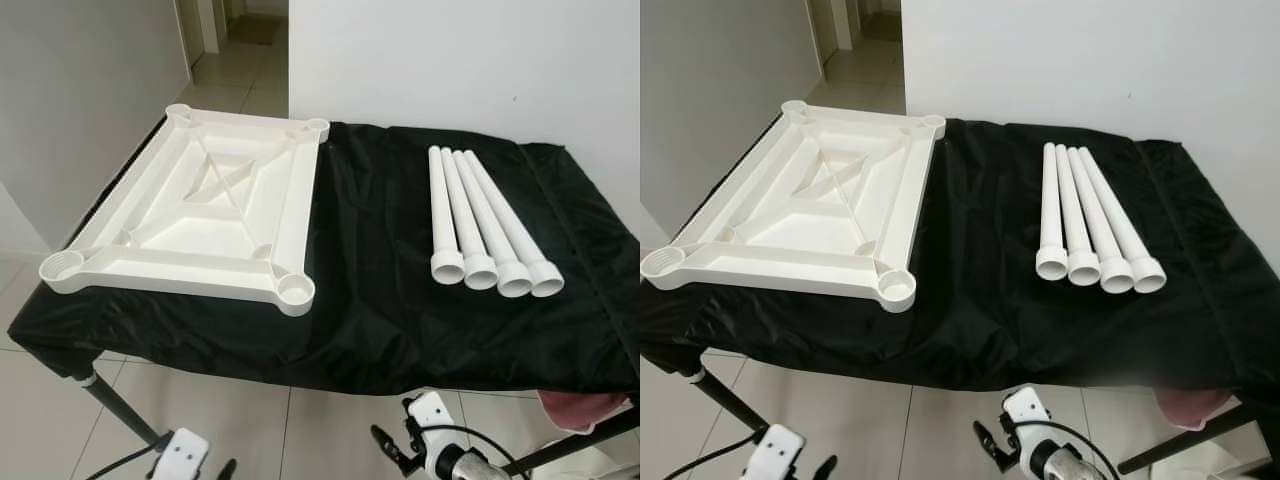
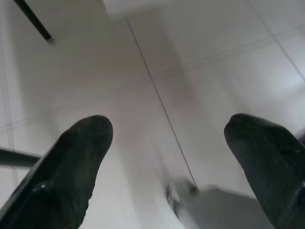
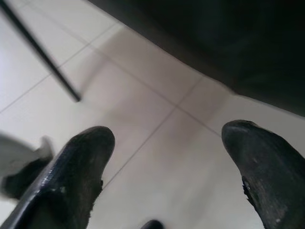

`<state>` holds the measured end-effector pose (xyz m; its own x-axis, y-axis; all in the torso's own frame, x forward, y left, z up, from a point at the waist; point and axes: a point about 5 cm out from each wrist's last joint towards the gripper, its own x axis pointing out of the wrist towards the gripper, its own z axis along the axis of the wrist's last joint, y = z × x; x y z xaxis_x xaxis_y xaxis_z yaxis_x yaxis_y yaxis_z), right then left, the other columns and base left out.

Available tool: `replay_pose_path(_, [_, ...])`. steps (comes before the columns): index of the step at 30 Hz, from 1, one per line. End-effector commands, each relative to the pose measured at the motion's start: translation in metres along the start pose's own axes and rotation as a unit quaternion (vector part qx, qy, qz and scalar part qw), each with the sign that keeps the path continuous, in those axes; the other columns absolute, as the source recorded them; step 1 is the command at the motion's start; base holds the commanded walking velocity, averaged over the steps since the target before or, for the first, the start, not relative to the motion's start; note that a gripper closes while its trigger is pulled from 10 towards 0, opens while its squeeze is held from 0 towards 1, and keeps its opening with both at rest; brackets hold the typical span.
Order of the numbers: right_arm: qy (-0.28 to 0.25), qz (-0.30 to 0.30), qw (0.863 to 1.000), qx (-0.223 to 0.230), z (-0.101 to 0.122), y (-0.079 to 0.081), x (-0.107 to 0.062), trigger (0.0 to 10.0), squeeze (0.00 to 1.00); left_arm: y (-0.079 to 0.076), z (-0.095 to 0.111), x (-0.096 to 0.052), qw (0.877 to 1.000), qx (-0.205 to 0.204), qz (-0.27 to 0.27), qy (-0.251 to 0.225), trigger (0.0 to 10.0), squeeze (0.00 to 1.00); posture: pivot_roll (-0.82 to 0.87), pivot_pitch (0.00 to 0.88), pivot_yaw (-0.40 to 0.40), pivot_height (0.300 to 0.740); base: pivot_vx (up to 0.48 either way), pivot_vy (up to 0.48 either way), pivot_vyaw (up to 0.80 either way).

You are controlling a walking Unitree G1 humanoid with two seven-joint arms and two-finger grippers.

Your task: Building children table

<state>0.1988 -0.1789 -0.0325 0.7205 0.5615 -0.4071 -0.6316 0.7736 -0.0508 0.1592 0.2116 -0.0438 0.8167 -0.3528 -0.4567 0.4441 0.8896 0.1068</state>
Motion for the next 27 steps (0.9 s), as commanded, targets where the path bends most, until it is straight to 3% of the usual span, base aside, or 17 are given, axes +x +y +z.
replay_pose_path(1, [-0.001,0.043,0.999,0.002,0.000,0.001,-0.007,10.0,0.00,-0.020,0.007,-0.011,0.977,0.000,-0.212,-0.022,10.0,0.00,0.03,0.030,-0.020,0.740,0.000,0.000,0.00])
replay_pose_path(6, [-0.003,0.108,0.994,-0.002,0.003,0.003,-0.018,10.0,0.00,-0.025,0.015,-0.024,0.965,0.003,-0.257,-0.044,10.0,0.00,0.03,0.034,-0.018,0.740,0.000,0.000,0.00])
replay_pose_path(10, [-0.025,0.183,0.983,-0.013,0.025,-0.003,-0.041,10.0,0.00,-0.027,0.036,-0.039,0.945,0.029,-0.322,-0.055,10.0,0.00,0.02,0.042,-0.010,0.740,0.000,0.000,0.00])
replay_pose_path(12, [-0.030,0.192,0.981,-0.014,0.030,-0.004,-0.044,10.0,0.00,-0.028,0.040,-0.041,0.942,0.036,-0.329,-0.059,10.0,0.00,0.02,0.042,-0.010,0.740,0.000,0.000,0.00])
replay_pose_path(13, [-0.041,0.211,0.976,-0.019,0.042,-0.007,-0.050,10.0,0.00,-0.025,0.057,-0.042,0.937,0.037,-0.337,-0.078,10.0,0.00,0.02,0.044,-0.004,0.740,0.000,0.000,0.00])
replay_pose_path(14, [-0.041,0.211,0.976,-0.019,0.042,-0.007,-0.050,10.0,0.00,-0.025,0.057,-0.042,0.937,0.037,-0.337,-0.078,10.0,0.00,0.02,0.044,-0.004,0.740,0.000,0.000,0.00])
replay_pose_path(17, [-0.053,0.250,0.966,-0.030,0.060,-0.008,-0.058,10.0,0.00,-0.022,0.088,-0.045,0.928,0.043,-0.354,-0.112,10.0,0.00,0.02,0.044,-0.004,0.740,0.000,0.000,0.00])
replay_pose_path(21, [-0.061,0.259,0.963,-0.030,0.068,-0.008,-0.059,10.0,0.00,-0.021,0.099,-0.045,0.927,0.046,-0.352,-0.124,10.0,0.00,0.01,0.044,0.000,0.740,0.000,0.000,0.00])
replay_pose_path(24, [-0.128,0.259,0.957,-0.025,0.107,-0.014,-0.054,10.0,0.00,-0.013,0.145,-0.037,0.921,0.030,-0.336,-0.198,10.0,0.00,0.01,0.040,0.008,0.740,0.000,0.000,0.00])
replay_pose_path(27, [-0.190,0.237,0.953,-0.011,0.138,-0.018,-0.048,10.0,0.00,-0.006,0.178,-0.032,0.916,0.015,-0.305,-0.258,10.0,0.00,0.00,0.032,0.005,0.740,0.000,0.000,0.00])
